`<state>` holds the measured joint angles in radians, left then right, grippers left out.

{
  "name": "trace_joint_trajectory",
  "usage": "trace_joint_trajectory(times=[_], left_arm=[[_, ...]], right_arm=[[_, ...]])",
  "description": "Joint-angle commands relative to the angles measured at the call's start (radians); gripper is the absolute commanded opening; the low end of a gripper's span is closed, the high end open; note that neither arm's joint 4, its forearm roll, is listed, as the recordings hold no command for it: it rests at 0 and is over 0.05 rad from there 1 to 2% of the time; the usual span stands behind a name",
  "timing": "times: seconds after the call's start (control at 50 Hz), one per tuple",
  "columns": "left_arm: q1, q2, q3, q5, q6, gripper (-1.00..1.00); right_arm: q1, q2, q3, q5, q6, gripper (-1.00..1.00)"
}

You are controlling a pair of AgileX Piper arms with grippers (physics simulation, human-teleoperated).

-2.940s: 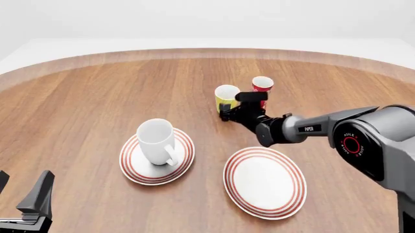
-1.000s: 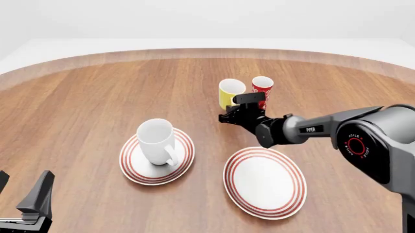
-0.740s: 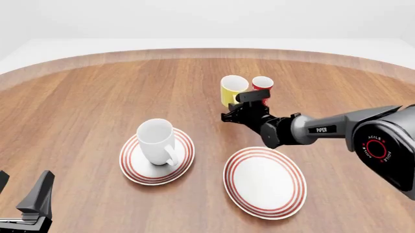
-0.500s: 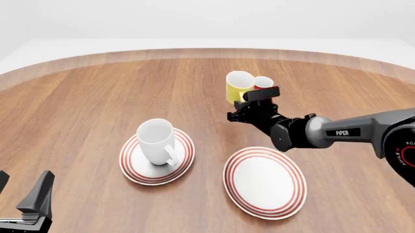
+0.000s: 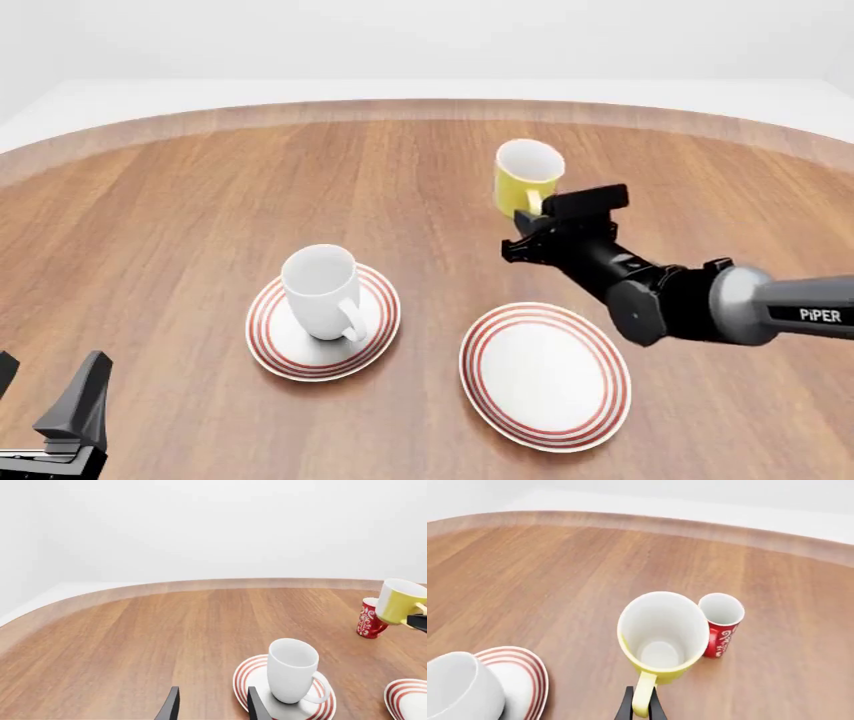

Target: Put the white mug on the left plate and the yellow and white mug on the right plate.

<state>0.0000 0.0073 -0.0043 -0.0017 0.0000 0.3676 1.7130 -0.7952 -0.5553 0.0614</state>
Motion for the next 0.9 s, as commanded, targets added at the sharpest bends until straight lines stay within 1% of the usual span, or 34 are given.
trace_joint_trajectory(times=[0.02,0.18,0.5,0.82,0.9], left_arm=[[0.0,0.0,0.0,0.0,0.0,1.0],[0.0,0.0,0.0,0.0,0.0,1.0],[0.0,0.0,0.0,0.0,0.0,1.0],[0.0,0.0,0.0,0.0,0.0,1.0],[0.0,0.0,0.0,0.0,0.0,1.0]], right_arm=[[-0.015,-0.115,0.119,-0.028,0.003,-1.0],[-0.026,-0.191,0.195,-0.034,0.001,-1.0],[-0.036,-0.298,0.296,-0.027,-0.008,-1.0],[-0.046,-0.345,0.389,-0.054,-0.007,-1.0],[-0.048,-0.377,0.417,-0.051,-0.003,-1.0]])
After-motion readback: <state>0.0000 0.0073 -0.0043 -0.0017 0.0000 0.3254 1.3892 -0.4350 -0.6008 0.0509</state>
